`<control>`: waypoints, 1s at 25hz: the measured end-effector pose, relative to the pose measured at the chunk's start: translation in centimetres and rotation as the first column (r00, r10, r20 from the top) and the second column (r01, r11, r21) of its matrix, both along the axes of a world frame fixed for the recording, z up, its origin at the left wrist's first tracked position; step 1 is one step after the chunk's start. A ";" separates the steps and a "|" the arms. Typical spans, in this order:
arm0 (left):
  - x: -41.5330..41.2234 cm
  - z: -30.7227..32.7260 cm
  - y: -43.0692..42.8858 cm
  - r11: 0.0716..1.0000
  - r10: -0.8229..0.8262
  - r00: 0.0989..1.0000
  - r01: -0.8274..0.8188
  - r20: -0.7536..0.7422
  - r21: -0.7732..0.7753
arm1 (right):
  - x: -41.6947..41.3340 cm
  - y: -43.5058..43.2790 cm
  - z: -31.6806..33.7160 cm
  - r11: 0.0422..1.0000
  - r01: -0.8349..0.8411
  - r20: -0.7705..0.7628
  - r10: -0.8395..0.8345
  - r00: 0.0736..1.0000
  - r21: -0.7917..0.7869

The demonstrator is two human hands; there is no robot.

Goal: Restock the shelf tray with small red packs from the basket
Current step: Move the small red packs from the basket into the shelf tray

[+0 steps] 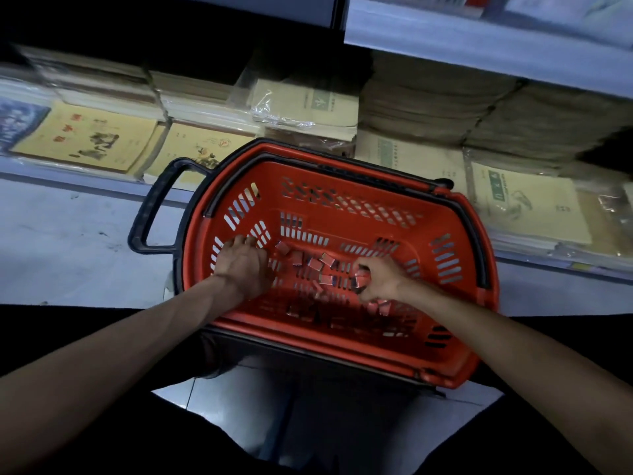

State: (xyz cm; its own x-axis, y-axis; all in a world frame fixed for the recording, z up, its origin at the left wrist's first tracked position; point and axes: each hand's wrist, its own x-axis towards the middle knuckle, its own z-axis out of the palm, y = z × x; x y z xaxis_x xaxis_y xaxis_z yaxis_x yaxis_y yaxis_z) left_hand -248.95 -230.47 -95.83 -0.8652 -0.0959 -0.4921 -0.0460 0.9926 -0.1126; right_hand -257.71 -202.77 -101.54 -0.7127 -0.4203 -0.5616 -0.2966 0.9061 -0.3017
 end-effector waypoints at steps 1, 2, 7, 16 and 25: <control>-0.4 0.4 0.1 1.000 0.022 1.000 -0.022 -0.019 0.018 | -0.4 -0.6 1.4 1.000 -0.007 -0.013 0.007 1.000 -0.024; -0.7 0.8 0.3 0.999 0.030 0.999 -0.029 -0.039 0.035 | -0.7 -1.2 2.8 0.998 -0.012 -0.016 0.011 1.000 -0.056; -1.1 2.1 1.9 0.978 0.064 0.990 -0.037 -0.128 0.204 | -1.0 -2.9 11.0 0.961 -0.095 -0.103 0.070 0.992 -0.258; -4.7 14.3 6.8 -0.742 0.168 0.455 -0.526 0.874 0.417 | -1.7 -7.9 23.6 0.809 -0.231 -0.222 0.127 0.967 -0.540; -10.6 18.7 7.0 -0.831 0.226 0.499 -0.349 0.836 0.433 | -6.0 -8.0 28.0 0.817 -0.342 -0.406 0.148 0.902 -0.463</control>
State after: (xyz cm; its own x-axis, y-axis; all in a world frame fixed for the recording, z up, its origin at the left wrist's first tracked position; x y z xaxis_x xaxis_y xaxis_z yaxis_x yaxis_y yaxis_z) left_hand -259.57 -223.52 -77.18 -0.7889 0.1342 -0.5997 -0.4585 -0.7784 0.4289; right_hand -263.75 -210.75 -73.50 -0.6469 -0.7614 0.0417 -0.6571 0.5288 -0.5371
